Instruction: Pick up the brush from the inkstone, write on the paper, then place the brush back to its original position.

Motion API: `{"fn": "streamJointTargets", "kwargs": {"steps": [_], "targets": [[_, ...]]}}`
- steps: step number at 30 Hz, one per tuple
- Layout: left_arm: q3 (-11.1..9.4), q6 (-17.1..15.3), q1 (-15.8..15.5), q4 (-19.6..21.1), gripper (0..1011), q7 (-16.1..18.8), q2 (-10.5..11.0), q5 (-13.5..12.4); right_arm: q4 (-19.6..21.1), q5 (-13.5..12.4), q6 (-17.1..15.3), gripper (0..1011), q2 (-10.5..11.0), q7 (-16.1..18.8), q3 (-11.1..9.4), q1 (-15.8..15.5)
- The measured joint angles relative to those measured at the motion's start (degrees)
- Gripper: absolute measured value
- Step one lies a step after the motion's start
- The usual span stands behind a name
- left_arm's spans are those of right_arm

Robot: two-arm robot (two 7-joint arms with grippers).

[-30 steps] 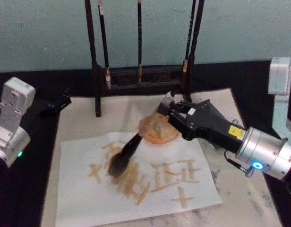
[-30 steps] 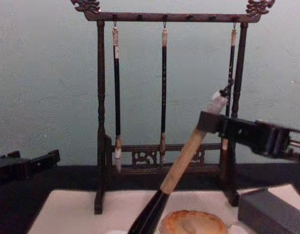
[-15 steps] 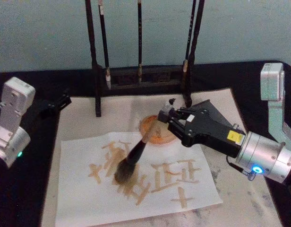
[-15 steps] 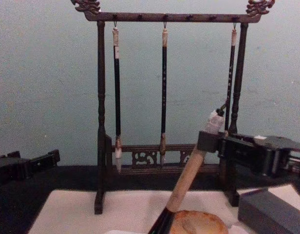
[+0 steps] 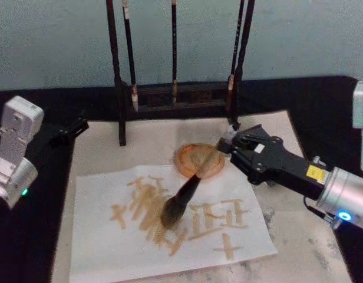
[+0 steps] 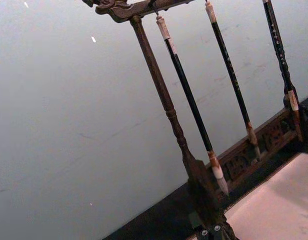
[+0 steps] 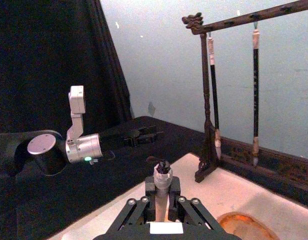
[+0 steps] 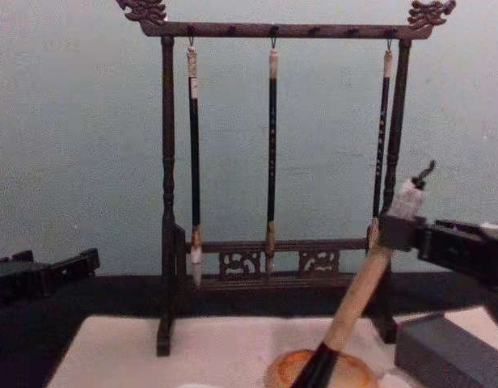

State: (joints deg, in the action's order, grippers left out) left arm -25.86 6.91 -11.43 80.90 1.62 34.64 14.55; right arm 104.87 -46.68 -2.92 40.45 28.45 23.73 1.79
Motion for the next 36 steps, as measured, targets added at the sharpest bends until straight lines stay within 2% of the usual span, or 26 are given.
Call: {"fn": "streamJointTargets", "kwargs": {"steps": [13,19,24,36], "targets": [[0.00,0.00,0.00,0.00,1000,0.00,0.00,0.00,1.75,-2.87,2.21,159,2.58,1.33,-4.90,-4.77],[0.00,0.00,0.00,0.00,1002,0.00,0.00,0.00,2.68,-4.15,3.37,161,2.57,2.32,-6.41,-5.47],[0.00,0.00,0.00,0.00,1002,0.00,0.00,0.00,2.99,-4.50,3.84,160,1.45,3.23,-6.07,-4.48],[0.00,0.00,0.00,0.00,1002,0.00,0.00,0.00,0.69,-4.56,3.08,160,-2.27,4.92,-0.97,-0.27]]}}
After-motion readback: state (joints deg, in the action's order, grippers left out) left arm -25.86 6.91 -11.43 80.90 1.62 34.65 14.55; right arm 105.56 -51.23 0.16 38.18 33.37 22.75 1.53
